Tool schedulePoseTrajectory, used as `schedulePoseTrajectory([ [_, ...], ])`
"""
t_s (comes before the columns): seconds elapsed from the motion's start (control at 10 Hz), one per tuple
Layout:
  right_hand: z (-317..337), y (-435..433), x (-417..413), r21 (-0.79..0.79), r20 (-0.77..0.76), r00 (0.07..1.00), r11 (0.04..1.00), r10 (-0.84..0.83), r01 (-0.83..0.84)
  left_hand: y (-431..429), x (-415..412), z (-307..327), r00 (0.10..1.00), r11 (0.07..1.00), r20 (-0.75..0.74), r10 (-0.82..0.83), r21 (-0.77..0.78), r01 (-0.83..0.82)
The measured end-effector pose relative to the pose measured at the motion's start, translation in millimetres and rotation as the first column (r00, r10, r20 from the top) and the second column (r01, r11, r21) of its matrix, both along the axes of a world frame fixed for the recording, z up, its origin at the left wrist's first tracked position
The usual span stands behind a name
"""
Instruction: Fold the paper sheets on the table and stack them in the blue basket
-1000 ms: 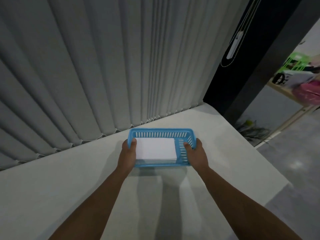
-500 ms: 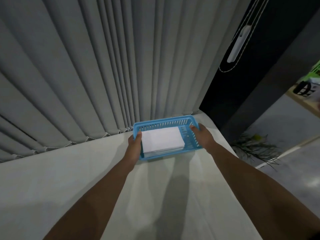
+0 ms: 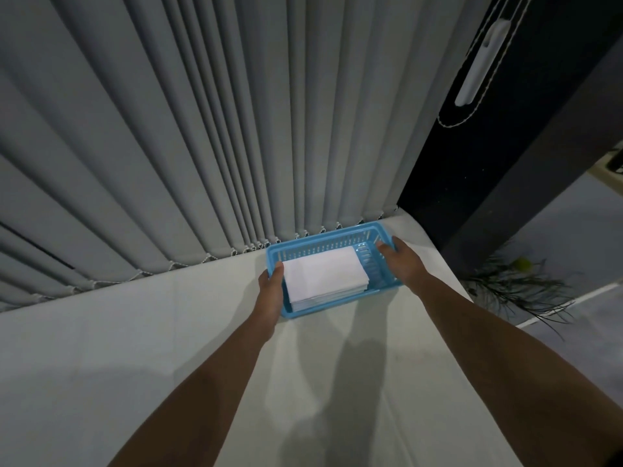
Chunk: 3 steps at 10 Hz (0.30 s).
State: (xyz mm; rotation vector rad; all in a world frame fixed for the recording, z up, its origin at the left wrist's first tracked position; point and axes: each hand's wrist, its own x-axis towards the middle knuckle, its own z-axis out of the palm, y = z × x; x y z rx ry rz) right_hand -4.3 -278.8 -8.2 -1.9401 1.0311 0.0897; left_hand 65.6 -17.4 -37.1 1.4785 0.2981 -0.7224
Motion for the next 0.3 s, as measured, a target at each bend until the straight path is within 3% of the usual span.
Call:
schedulePoseTrajectory([
  [0.1,4,3,-5,-0.026,0.007,0.999,0.999,0.033,-0.033,3,-4,1,0.999,0.998,0.030,-0.030,0.056,0.029],
  [0.2,11,8,-10,-0.136,-0.033,0.997,0.988,0.073,-0.076,13,-5,-6,0.978,0.972,0.121,-0.170,0.181,0.147],
  [0.3,14,18,-18,-0.376,-0.101,0.982,0.908,0.158,-0.184,25,-15,19,0.939,0.911,0.211,-0.271,0.371,0.179],
])
